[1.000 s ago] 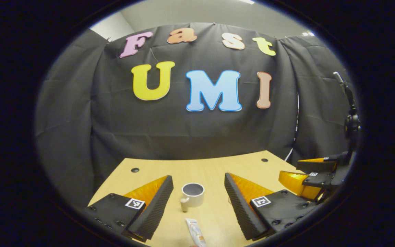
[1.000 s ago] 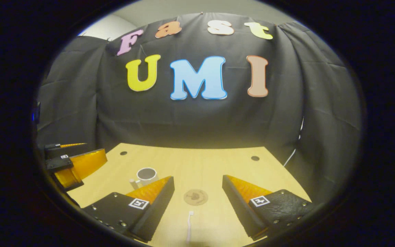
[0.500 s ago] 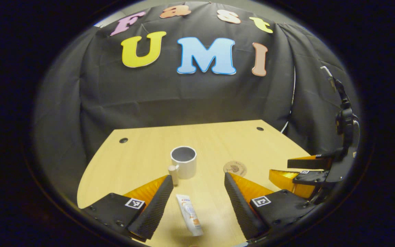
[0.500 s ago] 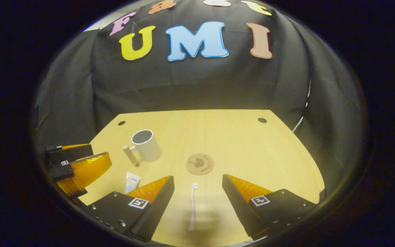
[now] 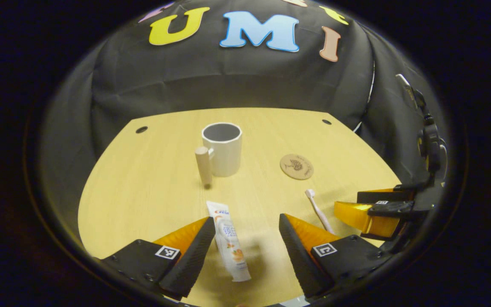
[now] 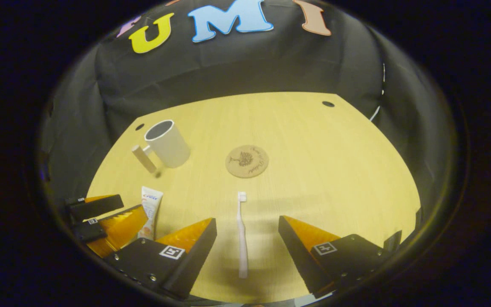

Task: Put the toothbrush and toothpaste on the desktop into the cup, then pick up the cup and place it on the coaster on the desktop.

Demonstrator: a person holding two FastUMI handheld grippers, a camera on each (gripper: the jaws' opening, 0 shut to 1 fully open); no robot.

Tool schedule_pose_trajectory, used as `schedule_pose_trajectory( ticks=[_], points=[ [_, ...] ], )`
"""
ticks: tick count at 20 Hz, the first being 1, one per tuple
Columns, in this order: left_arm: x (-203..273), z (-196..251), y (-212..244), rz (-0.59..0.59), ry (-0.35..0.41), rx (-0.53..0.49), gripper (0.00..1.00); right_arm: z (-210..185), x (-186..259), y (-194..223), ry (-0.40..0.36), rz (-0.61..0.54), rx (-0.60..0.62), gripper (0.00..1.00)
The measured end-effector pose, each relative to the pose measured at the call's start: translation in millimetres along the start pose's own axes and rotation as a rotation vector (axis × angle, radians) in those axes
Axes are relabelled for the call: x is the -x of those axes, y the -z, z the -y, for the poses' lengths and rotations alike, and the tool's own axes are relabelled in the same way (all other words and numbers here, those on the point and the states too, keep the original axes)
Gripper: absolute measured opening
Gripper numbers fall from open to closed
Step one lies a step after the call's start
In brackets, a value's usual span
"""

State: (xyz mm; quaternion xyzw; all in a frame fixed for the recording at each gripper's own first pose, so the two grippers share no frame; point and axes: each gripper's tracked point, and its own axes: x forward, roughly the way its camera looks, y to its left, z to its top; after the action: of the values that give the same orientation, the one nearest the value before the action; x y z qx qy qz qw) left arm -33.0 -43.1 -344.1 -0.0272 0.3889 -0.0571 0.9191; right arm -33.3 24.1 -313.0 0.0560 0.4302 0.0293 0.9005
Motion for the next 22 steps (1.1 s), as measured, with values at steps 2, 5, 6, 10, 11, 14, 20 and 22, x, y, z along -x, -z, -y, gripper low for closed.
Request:
schedule_pose_trajectory(
  ticks=[2,5,6,10,11,14,20,22],
  points=[
    [-7.6,-4.9,12.5,-0.043,-0.011,0.024,0.99,0.8,-7.1,10.7,0.003,-0.036,-0.009,0.94],
    [-16.7,-13.5,34.8,-0.128,-0.031,0.051,0.99,0.3,-17.0,23.5,0.005,-0.081,-0.010,0.94],
    [-20.4,-16.4,41.3,-0.152,-0.041,0.055,0.99,0.5,-19.5,26.5,0.007,-0.095,-0.006,0.94],
    [-29.4,-23.7,58.3,-0.224,-0.080,0.081,0.99,0.8,-26.3,39.1,0.014,-0.144,0.018,0.94],
    [-31.2,-24.9,62.0,-0.239,-0.088,0.089,0.99,1.0,-27.7,41.9,0.015,-0.154,0.022,0.94],
    [-32.0,-31.4,65.7,-0.262,-0.121,0.099,0.98,5.0,-30.3,51.9,0.030,-0.212,0.045,0.94],
    [-34.1,-32.6,67.1,-0.306,-0.162,0.075,0.99,6.9,-31.5,58.4,0.048,-0.252,0.100,0.99],
    [-34.2,-33.7,67.1,-0.313,-0.165,0.088,0.96,6.2,-30.7,57.9,0.049,-0.265,0.085,0.99]
  ],
)
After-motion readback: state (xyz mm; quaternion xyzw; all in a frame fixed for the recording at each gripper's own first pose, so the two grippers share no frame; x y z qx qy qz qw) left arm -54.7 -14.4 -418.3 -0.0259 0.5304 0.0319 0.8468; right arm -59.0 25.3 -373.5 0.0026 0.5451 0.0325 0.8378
